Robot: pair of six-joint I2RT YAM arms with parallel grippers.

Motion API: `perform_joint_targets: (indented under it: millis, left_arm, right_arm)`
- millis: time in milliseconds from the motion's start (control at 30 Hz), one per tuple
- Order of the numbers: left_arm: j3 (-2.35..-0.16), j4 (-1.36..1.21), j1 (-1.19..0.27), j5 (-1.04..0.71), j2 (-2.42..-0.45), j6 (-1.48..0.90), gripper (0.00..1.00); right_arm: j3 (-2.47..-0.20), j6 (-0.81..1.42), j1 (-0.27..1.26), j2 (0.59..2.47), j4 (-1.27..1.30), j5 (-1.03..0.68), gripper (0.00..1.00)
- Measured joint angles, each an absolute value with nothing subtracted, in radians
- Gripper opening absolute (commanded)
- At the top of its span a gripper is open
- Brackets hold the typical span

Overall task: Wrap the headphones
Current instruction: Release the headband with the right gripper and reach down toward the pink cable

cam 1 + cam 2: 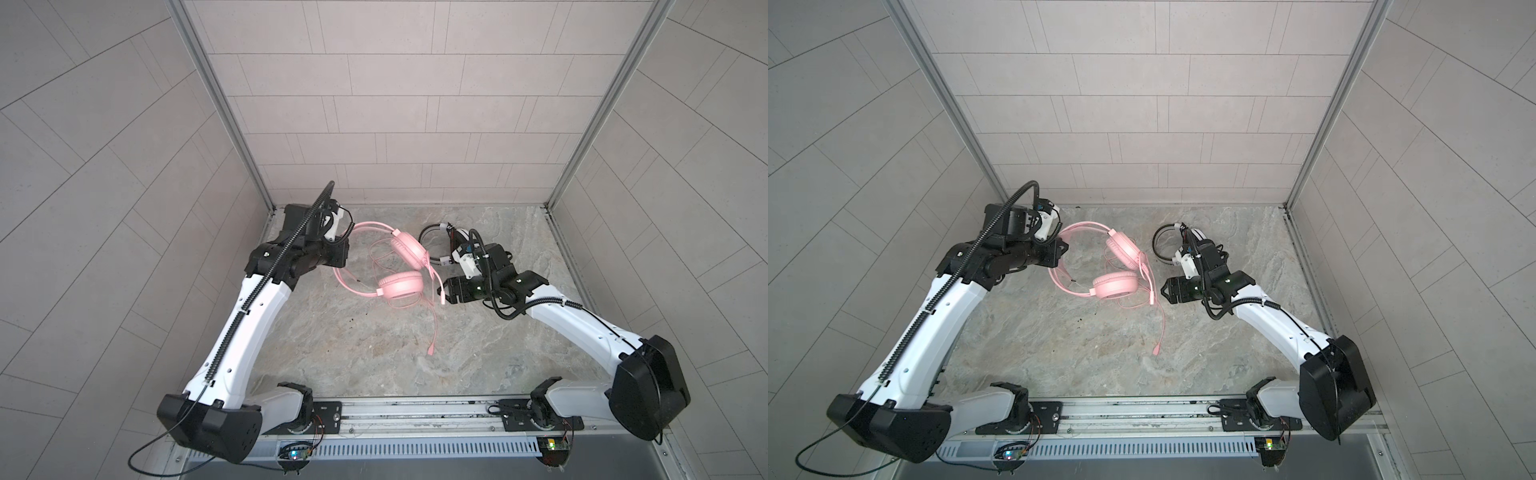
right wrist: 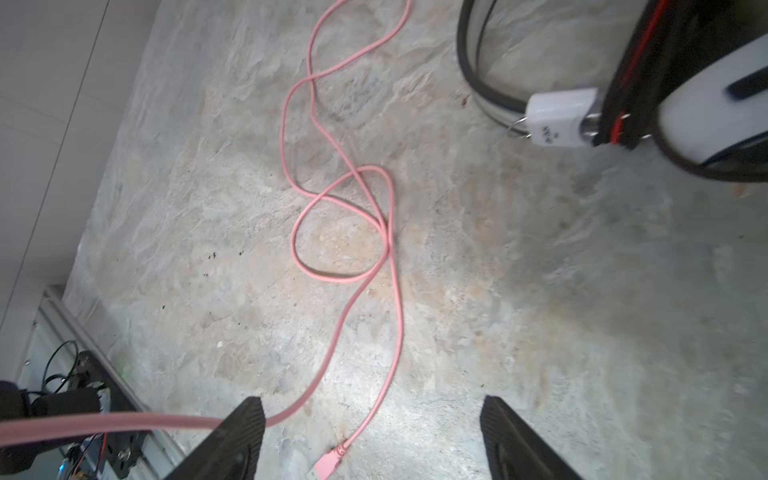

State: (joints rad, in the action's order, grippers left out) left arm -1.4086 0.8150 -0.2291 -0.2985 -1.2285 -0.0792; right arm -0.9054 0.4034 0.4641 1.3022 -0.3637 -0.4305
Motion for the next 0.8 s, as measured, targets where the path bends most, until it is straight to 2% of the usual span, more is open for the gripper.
perform_joint_targets:
  millis: [133, 467, 667, 733, 800]
  left_arm:
    - [-1.415, 0.829, -0.224, -0.313, -1.229, -0.079, 0.0]
    - [-1.419, 0.852, -0.217, -0.368, -1.251, -0.086, 0.0]
    - [-1.419, 0.842, -0.215, -0.422, -1.251, -0.111, 0.0]
    - [-1.419, 0.842, -0.215, -0.434, -1.251, -0.116, 0.0]
    - [-1.419, 0.842, -0.214, -0.442, -1.251, -0.116, 0.0]
  right_arm:
    - [-0.86, 0.418, 0.5, 1.274, -0.281, -0.486, 0.73]
    - [-0.777, 0.46, 0.508, 1.125, -0.146, -0.513, 0.73]
    - [-0.789, 0.504, 0.529, 1.238, -0.046, -0.538, 0.71]
    - [-0.802, 0.515, 0.555, 1.292, -0.024, -0.538, 0.63]
    - [-0.826, 0.527, 0.581, 1.34, -0.01, -0.536, 0.42]
